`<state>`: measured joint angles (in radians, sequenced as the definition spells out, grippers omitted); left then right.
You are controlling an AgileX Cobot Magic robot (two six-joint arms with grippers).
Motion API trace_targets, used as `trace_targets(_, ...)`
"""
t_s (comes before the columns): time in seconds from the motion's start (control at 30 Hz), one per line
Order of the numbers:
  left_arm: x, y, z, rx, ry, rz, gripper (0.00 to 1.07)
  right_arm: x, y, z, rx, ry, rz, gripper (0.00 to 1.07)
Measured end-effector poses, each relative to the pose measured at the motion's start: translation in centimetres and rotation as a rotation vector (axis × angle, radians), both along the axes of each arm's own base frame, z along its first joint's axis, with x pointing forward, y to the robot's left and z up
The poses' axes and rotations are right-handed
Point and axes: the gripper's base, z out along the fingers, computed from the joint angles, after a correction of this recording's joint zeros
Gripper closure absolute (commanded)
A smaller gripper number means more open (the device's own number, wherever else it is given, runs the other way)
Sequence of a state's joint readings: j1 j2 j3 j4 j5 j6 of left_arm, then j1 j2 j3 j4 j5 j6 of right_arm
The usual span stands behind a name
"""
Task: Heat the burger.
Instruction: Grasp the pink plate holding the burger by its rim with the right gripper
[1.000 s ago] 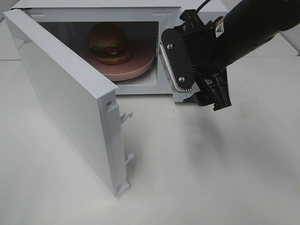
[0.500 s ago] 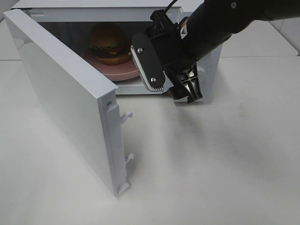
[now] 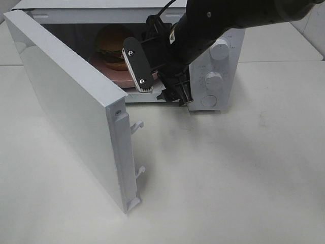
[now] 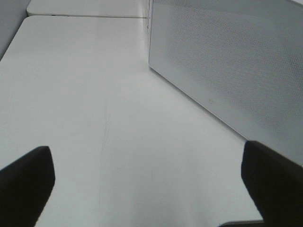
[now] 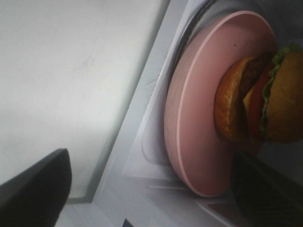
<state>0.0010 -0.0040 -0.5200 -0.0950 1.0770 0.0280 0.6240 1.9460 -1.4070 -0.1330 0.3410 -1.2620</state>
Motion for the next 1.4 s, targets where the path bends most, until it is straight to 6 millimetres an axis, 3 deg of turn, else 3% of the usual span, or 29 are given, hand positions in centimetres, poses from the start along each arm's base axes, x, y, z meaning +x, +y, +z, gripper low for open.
trace_targets(0.6, 0.0, 0.0, 0.0, 0.0, 0.0, 0.0, 0.07, 4.6, 2.8, -4.4, 0.024, 0.034, -0.061, 0.2)
trace_targets(1.07, 0.0, 0.0, 0.0, 0.0, 0.0, 0.0, 0.07, 7.5, 4.2, -6.0, 0.023, 0.035, -0.081, 0.23)
trace_targets(1.17, 0.0, 0.0, 0.0, 0.0, 0.0, 0.0, 0.07, 8.1, 4.0, -6.5, 0.02, 0.038, -0.09, 0.27)
trace_targets(1.27, 0.0, 0.0, 0.0, 0.0, 0.0, 0.0, 0.07, 8.6, 3.9, -6.8, 0.017, 0.041, -0.098, 0.35)
trace_targets(1.3, 0.0, 0.0, 0.0, 0.0, 0.0, 0.0, 0.07, 8.8, 3.9, -7.2, 0.013, 0.05, -0.104, 0.43)
trace_targets(1.4, 0.0, 0.0, 0.0, 0.0, 0.0, 0.0, 0.07, 8.8, 3.8, -7.7, 0.003, 0.069, -0.108, 0.47)
